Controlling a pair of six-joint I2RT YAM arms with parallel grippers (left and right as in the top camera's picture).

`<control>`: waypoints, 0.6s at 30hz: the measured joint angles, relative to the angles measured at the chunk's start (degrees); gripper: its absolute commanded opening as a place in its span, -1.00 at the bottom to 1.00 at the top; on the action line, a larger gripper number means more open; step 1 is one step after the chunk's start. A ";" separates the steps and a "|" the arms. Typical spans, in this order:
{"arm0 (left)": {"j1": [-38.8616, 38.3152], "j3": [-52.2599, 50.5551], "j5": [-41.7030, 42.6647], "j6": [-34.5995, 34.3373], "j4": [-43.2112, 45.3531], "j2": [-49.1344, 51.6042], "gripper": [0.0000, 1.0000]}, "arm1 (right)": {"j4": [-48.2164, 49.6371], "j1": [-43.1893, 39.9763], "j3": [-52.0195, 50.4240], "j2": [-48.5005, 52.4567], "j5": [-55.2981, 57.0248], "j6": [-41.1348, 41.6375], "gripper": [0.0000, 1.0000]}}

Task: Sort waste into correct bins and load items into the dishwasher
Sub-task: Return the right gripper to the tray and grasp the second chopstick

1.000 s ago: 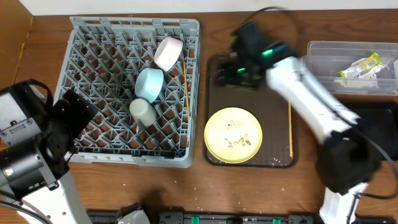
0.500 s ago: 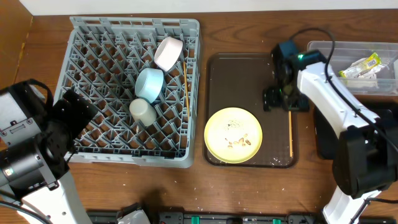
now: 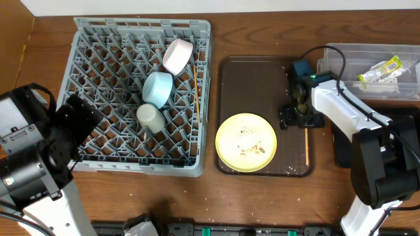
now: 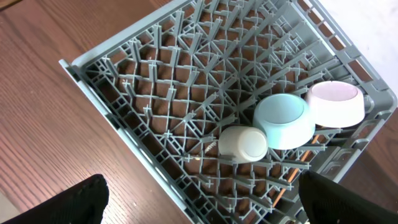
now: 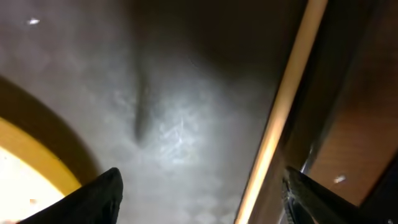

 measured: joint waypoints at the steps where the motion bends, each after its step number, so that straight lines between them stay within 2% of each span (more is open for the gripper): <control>1: 0.00 0.00 0.00 0.00 0.02 0.00 0.97 | 0.68 -0.31 -0.48 0.00 -0.02 -0.22 0.60; 5: 0.00 0.00 0.00 0.00 0.00 0.00 0.97 | 2.49 -1.22 -2.10 0.00 -0.98 -1.11 0.58; 11: 0.00 0.00 0.00 0.00 0.02 0.00 0.97 | 4.90 -3.45 -4.28 -0.17 -4.83 -2.32 0.26; 16: 0.00 0.00 0.00 0.00 0.02 0.00 0.97 | 5.16 -4.44 -4.68 -0.31 -5.75 -2.34 -0.81; 17: 0.00 0.00 0.00 0.00 0.02 0.00 0.97 | 5.31 -4.39 -4.74 -0.31 -5.99 -2.45 -0.98; 18: 0.00 0.00 0.00 0.00 0.02 0.00 0.97 | 5.57 -4.39 -4.87 -0.31 -6.19 -2.38 -0.98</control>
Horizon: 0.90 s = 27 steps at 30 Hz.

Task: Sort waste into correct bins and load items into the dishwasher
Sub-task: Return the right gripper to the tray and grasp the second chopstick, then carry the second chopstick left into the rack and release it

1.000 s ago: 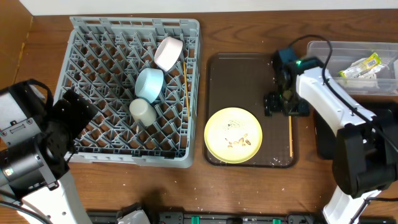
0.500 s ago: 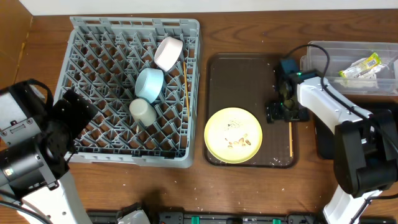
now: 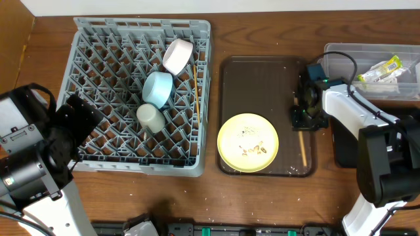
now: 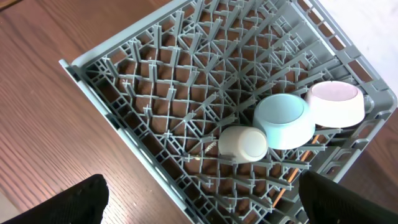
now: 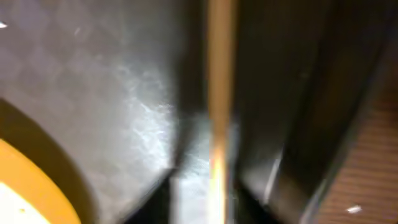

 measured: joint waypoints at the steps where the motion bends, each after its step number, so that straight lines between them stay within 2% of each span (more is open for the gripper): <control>1: 0.00 0.00 0.00 0.00 0.00 0.00 0.97 | 0.02 0.02 -0.04 0.02 -0.24 0.39 -0.98; 8: 0.00 0.00 0.00 0.00 0.00 0.00 0.97 | -5.75 0.02 3.98 0.42 -1.05 0.96 -0.98; 12: 0.00 0.00 0.00 0.00 0.00 0.00 0.97 | -10.40 0.02 13.53 0.48 -2.71 1.44 -0.97; 15: -0.02 0.00 0.00 0.00 -0.02 0.00 0.97 | -10.43 0.07 23.15 0.48 -8.92 1.86 -0.98; 19: 0.00 0.00 0.00 0.00 -0.02 0.00 0.97 | -3.23 0.87 31.19 0.39 -17.70 4.74 -0.98; 27: 0.00 0.00 0.00 0.00 -0.02 0.00 0.97 | 18.16 12.04 31.89 1.29 -22.56 16.06 -0.98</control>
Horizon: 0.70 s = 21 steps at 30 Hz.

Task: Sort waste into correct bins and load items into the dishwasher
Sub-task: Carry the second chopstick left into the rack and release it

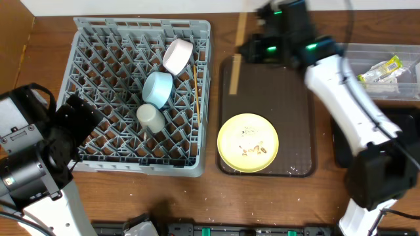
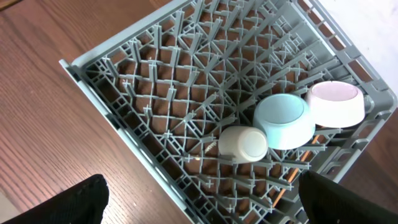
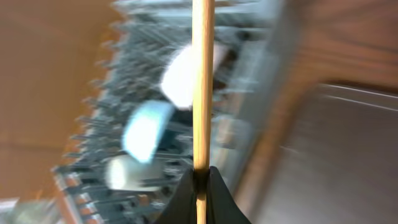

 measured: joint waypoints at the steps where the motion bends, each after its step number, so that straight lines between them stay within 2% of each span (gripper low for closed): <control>1: 0.00 0.00 0.00 0.00 0.02 0.00 0.97 | 1.95 2.03 0.00 0.57 -0.24 0.98 -0.98; 5: 0.00 0.00 0.00 0.00 0.02 0.00 0.97 | 6.34 9.81 0.00 4.42 0.55 6.03 -0.98; 8: 0.00 0.00 0.00 0.00 0.00 0.00 0.97 | 7.13 12.70 0.00 6.84 2.38 8.90 -0.92; 11: 0.00 0.00 0.00 0.00 0.02 0.00 0.97 | 7.10 13.49 -0.22 7.80 4.63 10.99 -0.61; 13: 0.00 0.00 0.00 0.00 0.02 0.00 0.97 | 7.45 13.35 -0.24 7.80 5.46 11.52 -0.49; 16: 0.00 0.00 0.00 0.00 0.02 0.00 0.97 | 7.50 13.09 -0.24 7.80 6.43 12.15 -0.15; 17: 0.00 0.00 0.02 0.00 0.00 0.00 0.97 | 7.45 13.03 -0.24 7.80 6.49 12.20 -0.09; 21: 0.00 0.00 0.00 0.00 0.02 0.00 0.97 | 7.43 12.85 -0.24 7.80 5.66 11.54 -0.09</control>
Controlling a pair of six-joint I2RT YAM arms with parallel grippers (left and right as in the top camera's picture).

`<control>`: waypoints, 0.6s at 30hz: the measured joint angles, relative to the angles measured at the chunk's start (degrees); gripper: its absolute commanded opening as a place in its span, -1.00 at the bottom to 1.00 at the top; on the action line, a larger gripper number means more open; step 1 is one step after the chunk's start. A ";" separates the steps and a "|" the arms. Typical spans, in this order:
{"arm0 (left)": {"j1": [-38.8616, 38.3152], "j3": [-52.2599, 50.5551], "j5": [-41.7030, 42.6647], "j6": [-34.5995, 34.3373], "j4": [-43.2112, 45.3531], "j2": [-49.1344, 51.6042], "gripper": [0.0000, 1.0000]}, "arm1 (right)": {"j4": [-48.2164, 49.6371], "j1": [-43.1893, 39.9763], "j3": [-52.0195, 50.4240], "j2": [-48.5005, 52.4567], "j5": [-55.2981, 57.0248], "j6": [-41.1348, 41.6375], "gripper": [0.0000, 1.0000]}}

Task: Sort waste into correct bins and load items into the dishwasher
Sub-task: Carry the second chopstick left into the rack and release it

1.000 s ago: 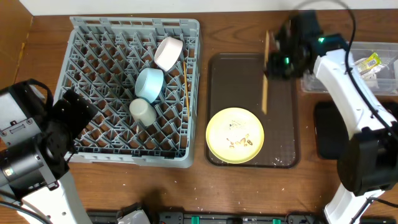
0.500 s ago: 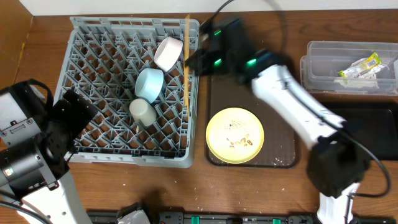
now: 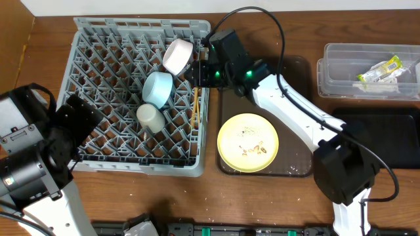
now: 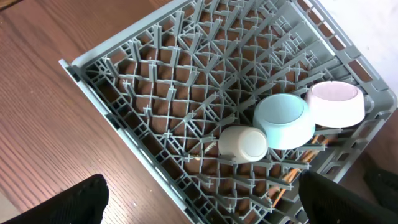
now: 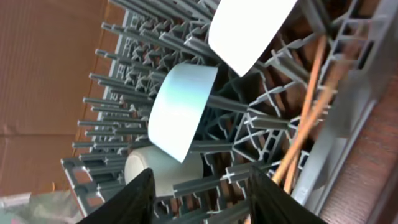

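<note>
A grey dish rack [image 3: 98, 52] holds a pink bowl [image 3: 177, 56], a blue bowl [image 3: 157, 88] and a cream cup [image 3: 149, 117]. Two wooden chopsticks [image 5: 306, 124] lie slanted together in the rack's right-hand row, also seen as chopsticks [image 3: 195, 105] from overhead. My right gripper [image 3: 200, 72] hovers over that right edge; in the right wrist view the gripper [image 5: 202, 186] is open and holds nothing. A yellow plate [image 3: 247, 142] with crumbs sits on the brown tray [image 3: 262, 78]. My left gripper [image 4: 202, 186] is open above the rack's near left corner.
A clear bin [image 3: 371, 69] with a yellow-green wrapper [image 3: 380, 69] stands at the far right. A black bin [image 3: 377, 134] lies in front of it. The right arm stretches across the tray's far end.
The right gripper held a chopstick upright above the tray's far left corner. Now it is open over the rack's right edge, and that chopstick lies in the rack beside the other one.
The right gripper stood open beside a chopstick on the tray's right side, then closed around it there. Then it held the chopstick up near the rack's far corner. Now the chopstick rests in the rack. The left arm has stayed still.
</note>
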 measured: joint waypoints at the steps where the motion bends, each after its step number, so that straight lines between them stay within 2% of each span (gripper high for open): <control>1: 0.00 0.00 0.00 0.00 0.00 0.00 0.97 | -0.13 -0.04 0.00 0.00 -0.35 0.00 -0.10; 5: 0.00 0.00 0.00 0.00 0.00 0.00 0.97 | -3.48 -1.09 0.02 0.00 -1.62 -0.44 -0.07; 6: 0.00 0.00 0.00 0.00 0.00 0.00 0.97 | -5.25 -1.66 0.02 -0.02 -1.84 -0.79 0.00; 10: 0.00 0.00 0.00 0.00 0.02 0.00 0.97 | -13.55 -5.38 -0.11 -1.53 -2.40 -4.31 0.99; 18: 0.00 0.00 0.00 0.00 -0.02 0.00 0.97 | -32.22 -21.51 -0.13 -12.98 0.85 -12.13 0.98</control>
